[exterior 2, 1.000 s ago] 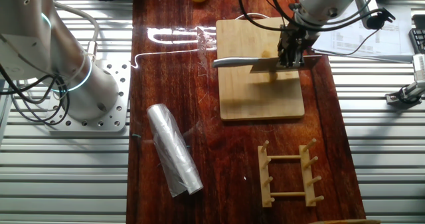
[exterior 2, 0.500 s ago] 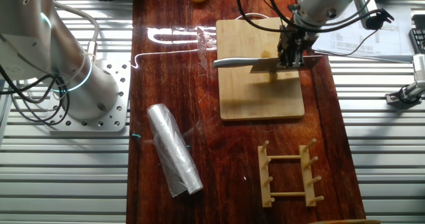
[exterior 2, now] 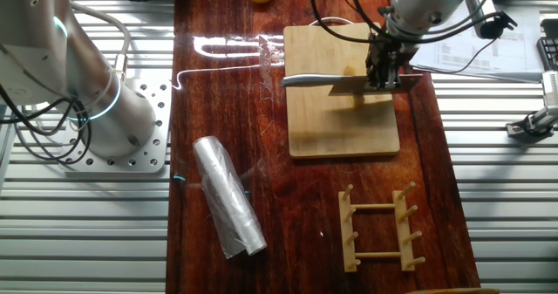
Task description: Chop the potatoes
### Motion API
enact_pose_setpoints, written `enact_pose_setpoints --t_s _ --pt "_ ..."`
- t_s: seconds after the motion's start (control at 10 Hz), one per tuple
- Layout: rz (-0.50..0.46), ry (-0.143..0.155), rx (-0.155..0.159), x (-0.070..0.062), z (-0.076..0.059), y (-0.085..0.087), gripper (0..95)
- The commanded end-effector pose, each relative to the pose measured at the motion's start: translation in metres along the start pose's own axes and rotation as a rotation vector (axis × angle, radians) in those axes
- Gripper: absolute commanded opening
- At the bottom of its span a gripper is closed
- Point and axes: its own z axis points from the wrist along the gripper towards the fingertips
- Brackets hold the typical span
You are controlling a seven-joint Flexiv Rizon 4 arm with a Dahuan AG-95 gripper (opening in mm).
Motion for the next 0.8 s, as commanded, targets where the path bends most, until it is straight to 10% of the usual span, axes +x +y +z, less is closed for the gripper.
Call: enact_pose_setpoints --t_s 0.1,0.8 --pt "-0.002 -0.004 -0.002 -0.0014 0.0218 -0.0003 0.0" --pt "-0.001 -0.018 0.001 0.0011 0.0284 0.0002 0.0"
